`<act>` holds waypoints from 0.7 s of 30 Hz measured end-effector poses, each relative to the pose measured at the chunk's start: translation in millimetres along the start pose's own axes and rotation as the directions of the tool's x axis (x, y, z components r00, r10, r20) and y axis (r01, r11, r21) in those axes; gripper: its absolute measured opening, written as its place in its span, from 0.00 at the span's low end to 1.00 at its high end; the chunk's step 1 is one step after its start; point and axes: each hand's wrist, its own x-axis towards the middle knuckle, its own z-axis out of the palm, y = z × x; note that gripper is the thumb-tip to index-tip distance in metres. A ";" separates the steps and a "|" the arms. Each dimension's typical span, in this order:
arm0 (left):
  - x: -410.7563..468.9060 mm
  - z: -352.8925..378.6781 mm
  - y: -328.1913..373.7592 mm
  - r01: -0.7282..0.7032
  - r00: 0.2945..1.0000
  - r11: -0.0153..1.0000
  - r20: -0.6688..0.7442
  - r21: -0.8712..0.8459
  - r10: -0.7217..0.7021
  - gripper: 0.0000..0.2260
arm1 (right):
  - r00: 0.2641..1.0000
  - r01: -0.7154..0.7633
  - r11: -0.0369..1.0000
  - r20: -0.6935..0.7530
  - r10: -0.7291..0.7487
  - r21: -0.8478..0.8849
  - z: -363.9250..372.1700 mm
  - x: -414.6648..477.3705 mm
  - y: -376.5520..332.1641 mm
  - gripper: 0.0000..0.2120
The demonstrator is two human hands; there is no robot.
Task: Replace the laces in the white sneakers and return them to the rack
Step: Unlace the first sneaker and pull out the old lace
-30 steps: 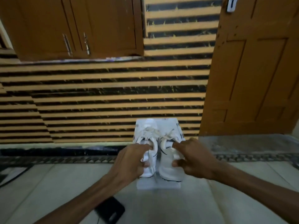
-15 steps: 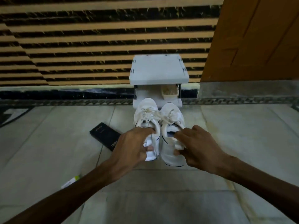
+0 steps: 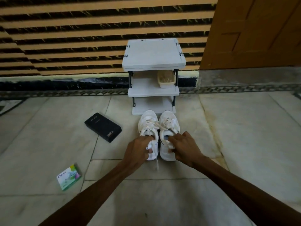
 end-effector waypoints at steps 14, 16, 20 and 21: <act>-14.7 21.4 -19.1 0.129 0.990 0.988 -0.043 -0.088 -0.134 0.19 | 0.999 -0.008 0.967 -0.036 0.018 0.255 20.9 -4.0 2.3 0.24; -14.3 20.4 -19.8 0.209 0.978 0.977 -0.002 -0.032 -0.209 0.18 | 0.999 -0.028 0.967 -0.025 0.035 0.252 20.5 -3.4 -1.1 0.24; -10.6 19.3 -29.9 0.223 0.965 0.967 0.169 -0.125 -0.201 0.25 | 0.995 -0.030 0.963 0.104 0.002 0.268 12.2 0.8 4.7 0.28; -8.1 17.3 -29.9 0.212 0.958 0.956 0.234 -0.201 -0.163 0.28 | 0.990 -0.032 0.960 0.139 -0.008 0.280 7.7 3.2 7.2 0.28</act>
